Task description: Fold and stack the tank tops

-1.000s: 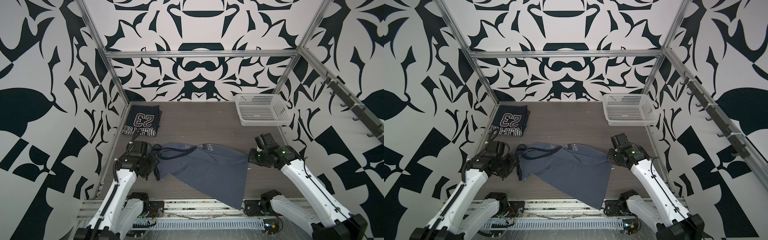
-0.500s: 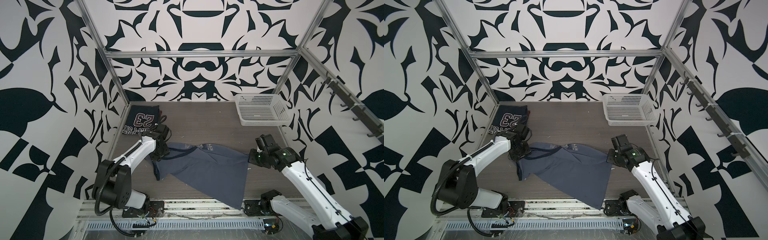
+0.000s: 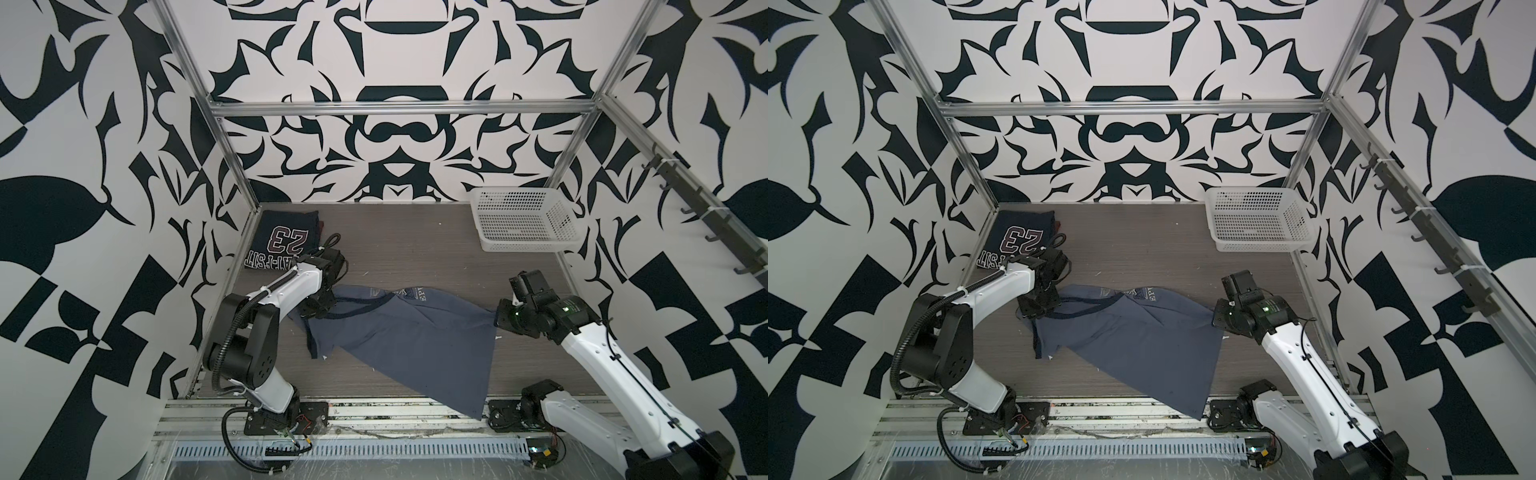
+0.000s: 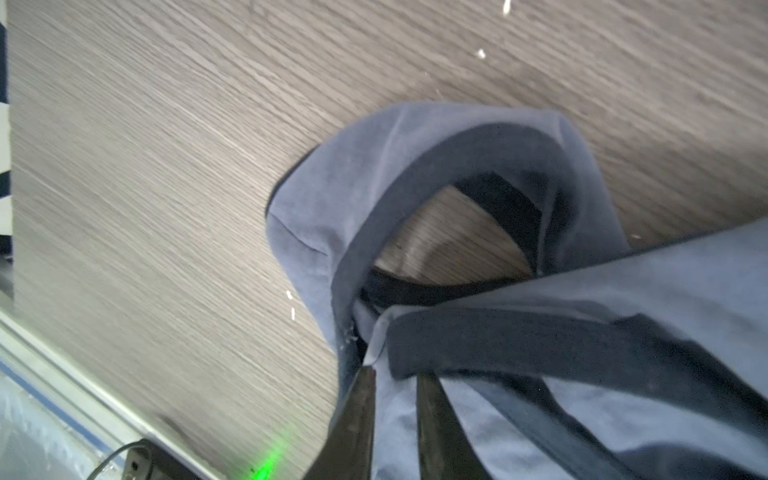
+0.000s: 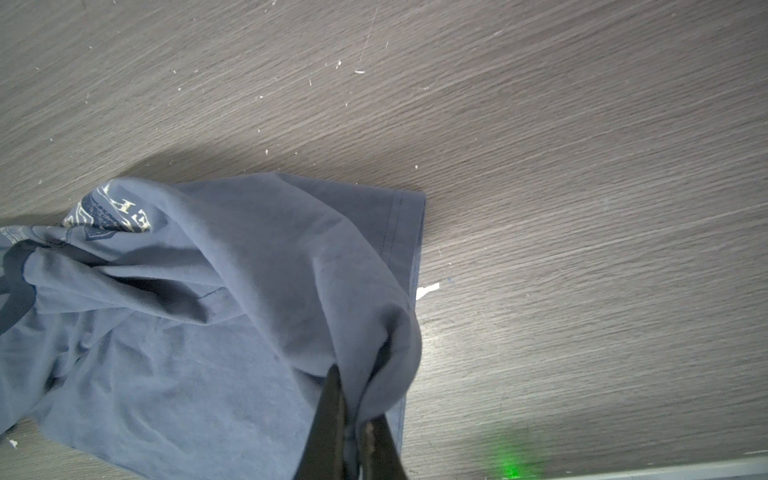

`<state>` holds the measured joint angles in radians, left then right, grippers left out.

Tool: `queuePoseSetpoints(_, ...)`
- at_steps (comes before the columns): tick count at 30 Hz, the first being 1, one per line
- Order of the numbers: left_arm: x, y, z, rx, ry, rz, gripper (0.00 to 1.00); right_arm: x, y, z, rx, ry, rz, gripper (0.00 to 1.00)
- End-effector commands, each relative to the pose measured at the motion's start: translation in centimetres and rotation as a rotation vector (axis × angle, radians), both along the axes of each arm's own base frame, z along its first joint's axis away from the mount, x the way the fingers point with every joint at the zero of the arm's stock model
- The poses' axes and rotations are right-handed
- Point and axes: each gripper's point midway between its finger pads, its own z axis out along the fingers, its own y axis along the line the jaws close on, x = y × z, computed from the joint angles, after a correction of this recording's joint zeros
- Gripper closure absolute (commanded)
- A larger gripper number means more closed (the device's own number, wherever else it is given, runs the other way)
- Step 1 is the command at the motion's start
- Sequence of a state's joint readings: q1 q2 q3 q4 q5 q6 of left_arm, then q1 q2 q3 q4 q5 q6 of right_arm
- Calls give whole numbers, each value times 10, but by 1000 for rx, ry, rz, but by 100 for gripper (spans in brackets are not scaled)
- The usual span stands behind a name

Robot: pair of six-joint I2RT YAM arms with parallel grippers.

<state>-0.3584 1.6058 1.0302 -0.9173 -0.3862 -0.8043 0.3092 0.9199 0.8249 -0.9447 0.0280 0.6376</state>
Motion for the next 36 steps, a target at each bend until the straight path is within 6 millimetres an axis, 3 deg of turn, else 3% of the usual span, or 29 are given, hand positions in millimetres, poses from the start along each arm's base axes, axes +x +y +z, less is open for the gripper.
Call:
queuePoseSetpoints(1, -2, 7, 13, 32, -15, 6, 81, 4, 0, 5, 5, -17, -10, 100)
queuePoseSetpoints(6, 0, 7, 14, 35, -24, -7, 85, 5, 0, 7, 7, -22, -9, 100)
queuePoseSetpoints(9, 0, 7, 8, 40, -13, -15, 75, 4, 0, 8, 7, -23, -9, 100)
queuePoseSetpoints(19, 8, 4, -8, 59, 21, -54, 65, 2, 4, 1, 26, -11, -1, 100)
queuePoseSetpoints(32, 23, 7, -11, 108, 2, -77, 84, 2, 4, -2, 25, -7, 0, 100)
queuePoseSetpoints(34, 23, 8, -11, 114, -7, -77, 84, 1, 4, -1, 26, -6, 1, 100)
queuePoseSetpoints(36, 24, 10, -11, 125, -11, -78, 76, 1, 4, -1, 26, -8, 1, 100)
